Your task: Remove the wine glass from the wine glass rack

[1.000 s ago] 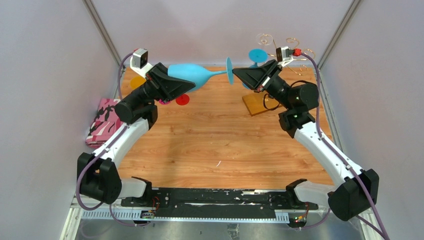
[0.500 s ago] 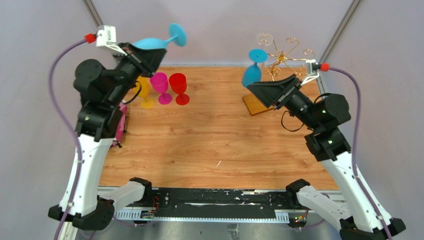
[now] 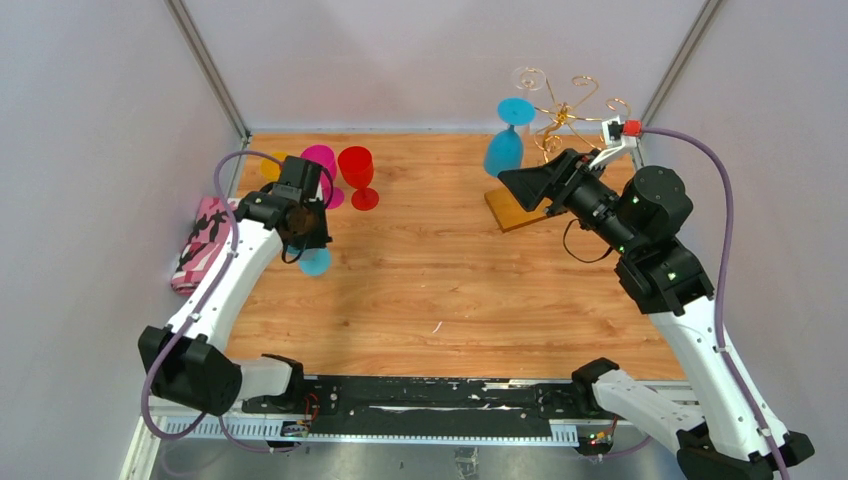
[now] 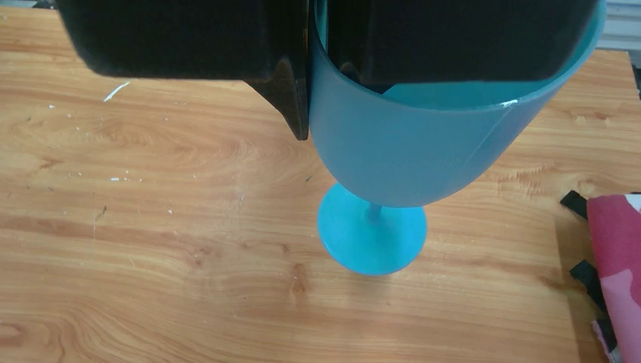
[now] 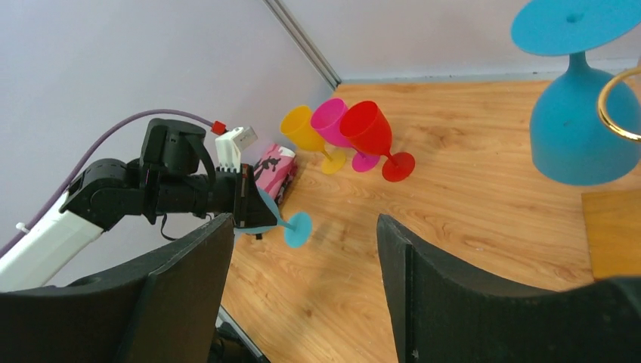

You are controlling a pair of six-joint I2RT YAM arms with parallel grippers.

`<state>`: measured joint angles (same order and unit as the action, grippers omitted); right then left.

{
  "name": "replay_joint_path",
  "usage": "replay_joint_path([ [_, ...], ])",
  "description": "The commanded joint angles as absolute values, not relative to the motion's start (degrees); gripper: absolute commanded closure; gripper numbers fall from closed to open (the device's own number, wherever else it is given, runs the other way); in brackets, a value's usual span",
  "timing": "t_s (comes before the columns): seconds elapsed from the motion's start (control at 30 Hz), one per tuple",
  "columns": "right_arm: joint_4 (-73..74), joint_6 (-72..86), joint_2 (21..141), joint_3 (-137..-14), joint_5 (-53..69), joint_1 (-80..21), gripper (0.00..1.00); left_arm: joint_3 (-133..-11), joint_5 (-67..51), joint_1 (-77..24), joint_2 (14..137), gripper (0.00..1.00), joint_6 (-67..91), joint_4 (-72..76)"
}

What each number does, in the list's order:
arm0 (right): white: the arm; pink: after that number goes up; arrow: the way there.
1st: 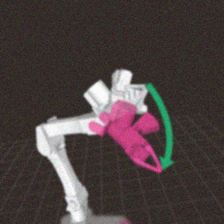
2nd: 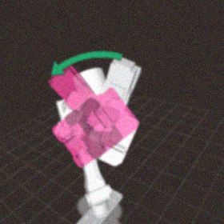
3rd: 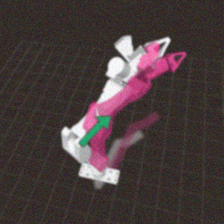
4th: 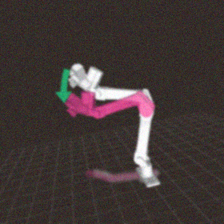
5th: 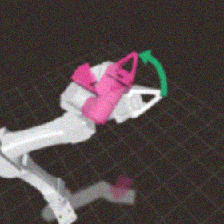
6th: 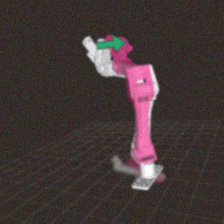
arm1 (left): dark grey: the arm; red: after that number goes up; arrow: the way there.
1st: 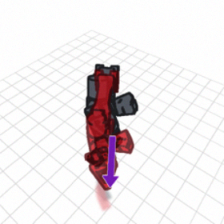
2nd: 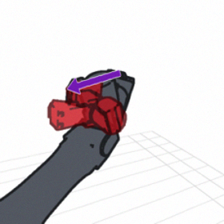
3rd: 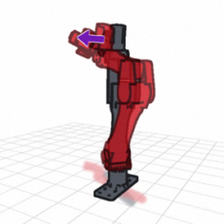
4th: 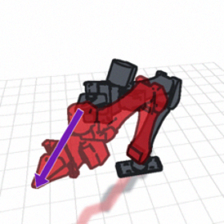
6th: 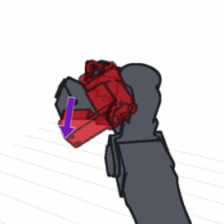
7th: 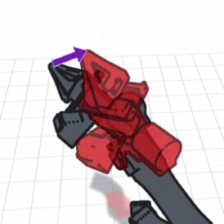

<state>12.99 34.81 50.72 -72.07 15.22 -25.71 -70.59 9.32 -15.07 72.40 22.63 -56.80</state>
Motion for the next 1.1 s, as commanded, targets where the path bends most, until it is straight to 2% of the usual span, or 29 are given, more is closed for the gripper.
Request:
replay_joint_path([
  [0.0, 14.1, 33.5, 50.0, -71.9, 15.5, -25.0, 0.28, -70.4, 6.4, -11.0, 74.5, 1.00, 21.2, -52.9],
  [0.4, 13.8, 33.2, 50.1, -69.8, 16.9, -24.2, 0.33, -76.3, 7.5, -6.2, 93.7, 1.00, 20.8, -45.7],
  [0.93, 7.9, 36.7, 54.1, -66.6, 22.5, -21.7, 0.37, -79.2, 10.1, -1.0, 97.8, 1.00, 19.8, -45.3],
  [1.0, 7.4, 37.3, 54.1, -66.2, 23.2, -21.1, 0.37, -79.7, 9.4, -1.0, 98.2, 0.91, 19.4, -45.4],
  [1.07, 7.4, 37.5, 54.1, -66.0, 23.6, -20.7, 0.36, -80.2, 9.4, -1.0, 98.1, 0.76, 18.9, -45.8],
])
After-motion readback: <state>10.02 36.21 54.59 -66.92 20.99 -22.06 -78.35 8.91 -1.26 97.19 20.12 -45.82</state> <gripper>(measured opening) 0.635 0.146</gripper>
